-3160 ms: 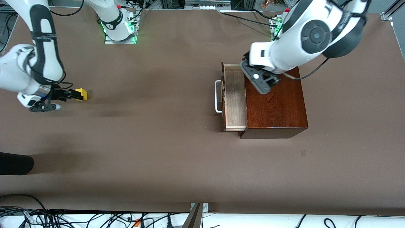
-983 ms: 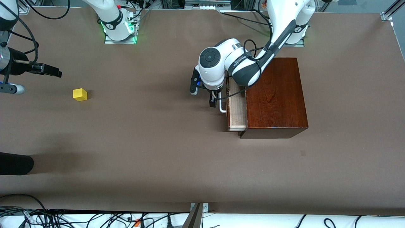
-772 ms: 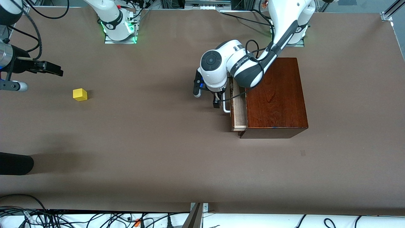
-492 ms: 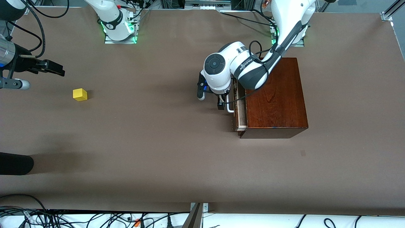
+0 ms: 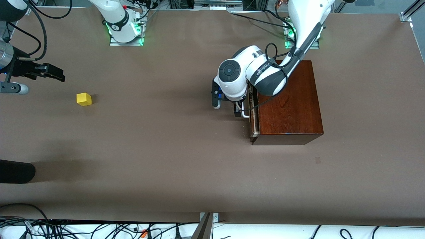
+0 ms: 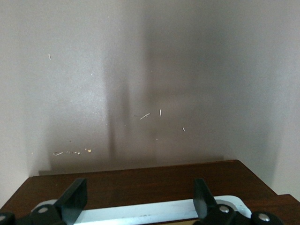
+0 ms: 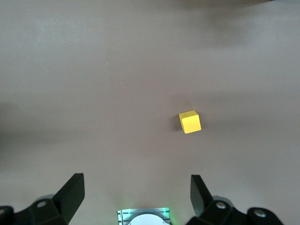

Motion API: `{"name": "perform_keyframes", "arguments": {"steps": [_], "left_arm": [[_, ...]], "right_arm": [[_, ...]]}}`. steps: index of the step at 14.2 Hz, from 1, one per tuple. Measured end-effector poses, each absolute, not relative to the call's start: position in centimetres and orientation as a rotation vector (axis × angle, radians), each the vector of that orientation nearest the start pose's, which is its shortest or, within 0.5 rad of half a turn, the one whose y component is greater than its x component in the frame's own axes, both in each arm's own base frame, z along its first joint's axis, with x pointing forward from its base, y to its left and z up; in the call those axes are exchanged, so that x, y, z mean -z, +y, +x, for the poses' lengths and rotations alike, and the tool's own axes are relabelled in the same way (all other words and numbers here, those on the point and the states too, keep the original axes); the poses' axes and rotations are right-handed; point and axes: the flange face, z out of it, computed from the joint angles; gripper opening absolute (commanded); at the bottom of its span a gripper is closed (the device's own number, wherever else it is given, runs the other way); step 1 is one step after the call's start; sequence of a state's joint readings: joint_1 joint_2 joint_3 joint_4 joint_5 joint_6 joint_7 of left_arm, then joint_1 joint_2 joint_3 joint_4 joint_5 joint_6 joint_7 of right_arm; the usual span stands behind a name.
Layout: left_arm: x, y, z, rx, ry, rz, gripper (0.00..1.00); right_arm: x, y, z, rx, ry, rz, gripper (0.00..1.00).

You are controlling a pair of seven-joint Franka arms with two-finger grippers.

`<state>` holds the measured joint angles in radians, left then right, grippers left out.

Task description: Open drawer, take yellow block, close drawer

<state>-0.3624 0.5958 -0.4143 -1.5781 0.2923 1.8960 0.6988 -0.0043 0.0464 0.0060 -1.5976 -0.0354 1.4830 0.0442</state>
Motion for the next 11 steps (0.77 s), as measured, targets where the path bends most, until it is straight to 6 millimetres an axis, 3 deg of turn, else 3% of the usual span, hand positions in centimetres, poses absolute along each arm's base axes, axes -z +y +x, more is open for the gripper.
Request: {"name": "perform_keyframes", "arguments": {"steps": [11], "left_arm": [[-29.7, -41.1, 52.2, -0.384, 2.135, -2.215, 1.00]], "right_arm": [[-59.5, -0.3, 55.7, -0.136, 0.066, -3.175, 1.00]]}}
